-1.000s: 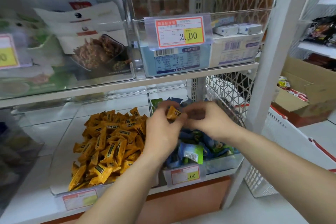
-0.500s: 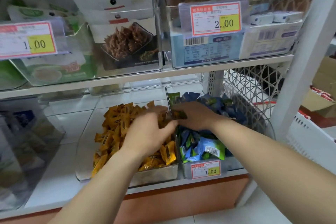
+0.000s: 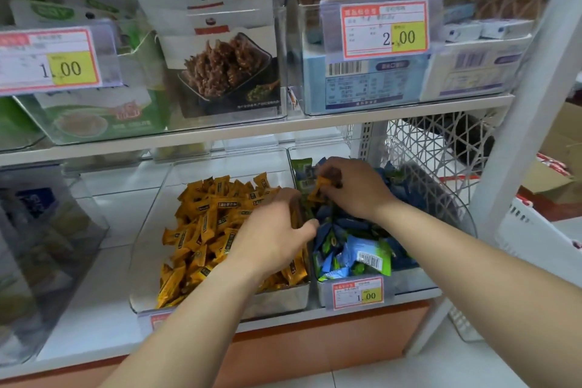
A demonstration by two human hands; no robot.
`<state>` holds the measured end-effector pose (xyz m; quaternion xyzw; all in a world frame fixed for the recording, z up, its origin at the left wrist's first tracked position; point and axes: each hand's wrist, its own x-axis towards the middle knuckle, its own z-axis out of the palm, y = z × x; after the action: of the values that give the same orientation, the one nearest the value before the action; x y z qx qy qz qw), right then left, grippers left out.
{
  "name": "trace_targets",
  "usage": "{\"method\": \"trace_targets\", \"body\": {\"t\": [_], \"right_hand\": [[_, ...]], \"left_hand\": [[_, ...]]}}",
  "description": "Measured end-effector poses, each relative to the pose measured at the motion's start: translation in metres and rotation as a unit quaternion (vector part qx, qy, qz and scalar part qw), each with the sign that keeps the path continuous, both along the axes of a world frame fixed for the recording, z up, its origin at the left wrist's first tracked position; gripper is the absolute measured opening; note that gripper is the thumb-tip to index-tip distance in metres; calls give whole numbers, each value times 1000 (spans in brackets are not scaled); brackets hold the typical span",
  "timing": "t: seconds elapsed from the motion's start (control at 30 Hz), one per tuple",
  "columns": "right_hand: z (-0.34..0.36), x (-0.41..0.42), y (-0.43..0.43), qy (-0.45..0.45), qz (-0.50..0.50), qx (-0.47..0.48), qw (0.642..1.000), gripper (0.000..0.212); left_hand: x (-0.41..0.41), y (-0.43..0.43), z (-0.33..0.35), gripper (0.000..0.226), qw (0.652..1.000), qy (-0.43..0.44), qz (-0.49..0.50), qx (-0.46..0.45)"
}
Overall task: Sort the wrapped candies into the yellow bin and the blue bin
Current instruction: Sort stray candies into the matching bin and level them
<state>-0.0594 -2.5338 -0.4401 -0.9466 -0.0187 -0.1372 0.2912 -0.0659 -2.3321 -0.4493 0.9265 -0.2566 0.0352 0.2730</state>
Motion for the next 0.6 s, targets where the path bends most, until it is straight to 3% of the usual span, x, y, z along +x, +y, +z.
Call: {"method": "trace_targets", "body": {"t": [0.13,0.23,0.3,0.37,0.47,0.53,0.6], "right_hand": [[22,-31,4,-15,15,172,985,16],[26,-56,12,-18,57,360,931,17],[24,-64,16,-3,66,425,903,17],[18,-64,13,-9,34,379,925,18],[6,-63,2,-5,-8,219,976,16],[-4,-63,0,26,60,96,993,19],[-15,-60,5,62,140,-35,988,32]], "left_hand": [[-2,-5,9,56,992,-86,13,-95],[-10,-11,19,37,980,-95,-24,-174],[-12,-11,22,21,977,-96,-24,-188],[-6,-3,24,19,982,-101,27,-155],[7,21,23,27,985,-105,121,-59],[12,33,23,35,984,-102,142,-34],[11,32,22,40,988,-88,123,-32]]}}
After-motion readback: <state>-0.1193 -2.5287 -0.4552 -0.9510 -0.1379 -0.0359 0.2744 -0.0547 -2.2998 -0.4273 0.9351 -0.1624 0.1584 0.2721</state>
